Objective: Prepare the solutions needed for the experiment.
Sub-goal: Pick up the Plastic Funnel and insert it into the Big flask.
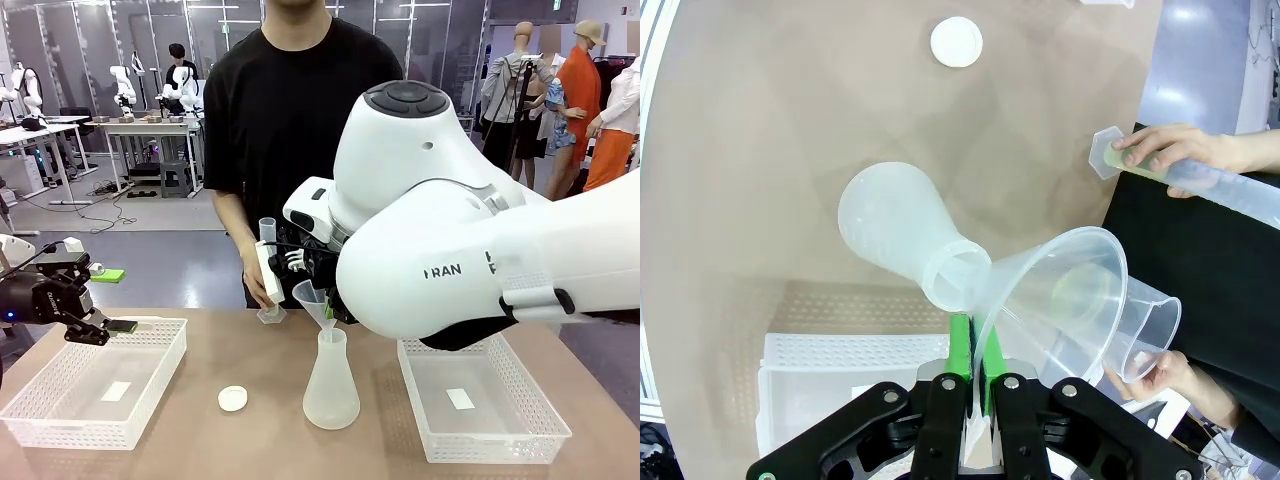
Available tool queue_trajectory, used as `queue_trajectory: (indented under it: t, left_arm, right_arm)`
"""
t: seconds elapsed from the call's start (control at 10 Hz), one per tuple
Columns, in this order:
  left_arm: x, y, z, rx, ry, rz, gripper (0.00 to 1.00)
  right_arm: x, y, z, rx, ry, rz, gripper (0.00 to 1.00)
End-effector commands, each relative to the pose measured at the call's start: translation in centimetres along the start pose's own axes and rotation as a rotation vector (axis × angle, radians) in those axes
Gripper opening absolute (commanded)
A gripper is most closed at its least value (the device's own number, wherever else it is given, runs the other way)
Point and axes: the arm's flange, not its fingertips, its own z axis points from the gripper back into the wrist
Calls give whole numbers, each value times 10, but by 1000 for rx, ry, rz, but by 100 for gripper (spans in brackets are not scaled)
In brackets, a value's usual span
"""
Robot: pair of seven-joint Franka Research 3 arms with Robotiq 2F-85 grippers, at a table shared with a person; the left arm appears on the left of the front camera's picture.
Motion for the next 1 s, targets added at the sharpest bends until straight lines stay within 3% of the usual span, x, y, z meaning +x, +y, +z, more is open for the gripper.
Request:
queue_trajectory:
  t: [0.0,0.8,0.9]
  left_arm:
    - [0,-2,0,-1,1,5,100]
    - [0,-2,0,-1,1,5,100]
    - [0,-2,0,-1,1,5,100]
  right_arm:
    - [-4,11,-7,-23,-40,-32,4]
    - [-12,29,-33,-8,-46,-85,6]
    - [-13,30,-33,-17,-53,-88,24]
